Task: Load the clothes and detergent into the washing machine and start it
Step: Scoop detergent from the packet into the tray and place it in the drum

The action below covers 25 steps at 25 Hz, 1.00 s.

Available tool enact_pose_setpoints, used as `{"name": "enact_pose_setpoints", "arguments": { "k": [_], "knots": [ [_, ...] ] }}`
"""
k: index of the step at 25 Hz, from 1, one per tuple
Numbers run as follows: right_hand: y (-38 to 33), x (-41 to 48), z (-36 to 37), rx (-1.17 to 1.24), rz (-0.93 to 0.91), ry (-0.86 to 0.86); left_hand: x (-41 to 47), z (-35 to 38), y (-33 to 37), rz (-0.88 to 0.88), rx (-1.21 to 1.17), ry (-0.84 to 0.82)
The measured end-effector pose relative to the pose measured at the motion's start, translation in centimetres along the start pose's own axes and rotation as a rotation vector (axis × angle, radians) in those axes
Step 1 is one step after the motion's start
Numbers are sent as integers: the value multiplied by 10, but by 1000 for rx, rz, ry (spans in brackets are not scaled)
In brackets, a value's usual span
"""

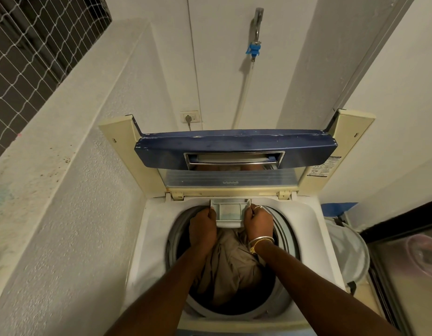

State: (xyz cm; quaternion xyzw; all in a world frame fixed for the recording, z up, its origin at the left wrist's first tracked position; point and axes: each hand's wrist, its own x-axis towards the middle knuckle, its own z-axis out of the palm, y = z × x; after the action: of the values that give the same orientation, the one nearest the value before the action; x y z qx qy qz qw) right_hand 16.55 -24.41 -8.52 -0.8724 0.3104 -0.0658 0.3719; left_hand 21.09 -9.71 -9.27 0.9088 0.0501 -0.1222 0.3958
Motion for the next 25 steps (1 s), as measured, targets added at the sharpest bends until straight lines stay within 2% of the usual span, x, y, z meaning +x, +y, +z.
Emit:
{"name": "enact_pose_setpoints", "arguments": {
  "k": [8,13,17,22,25],
  "knots": [
    [-8,1,-5,-30,-26,5,8,-8,2,35,32,-41],
    [-11,-2,-8,7,26,-29,11,-7,-2,3,-55,-92],
    [-11,-4,-7,34,28,-45,5,-10,1,-5,-79,-81],
    [-13,3,-14,-99,-52,12,1,-11,12,-27,-49,-48],
    [-12,3,-12,-96,-50,24,0,-10,12,-5,-45,-34]
  ]
}}
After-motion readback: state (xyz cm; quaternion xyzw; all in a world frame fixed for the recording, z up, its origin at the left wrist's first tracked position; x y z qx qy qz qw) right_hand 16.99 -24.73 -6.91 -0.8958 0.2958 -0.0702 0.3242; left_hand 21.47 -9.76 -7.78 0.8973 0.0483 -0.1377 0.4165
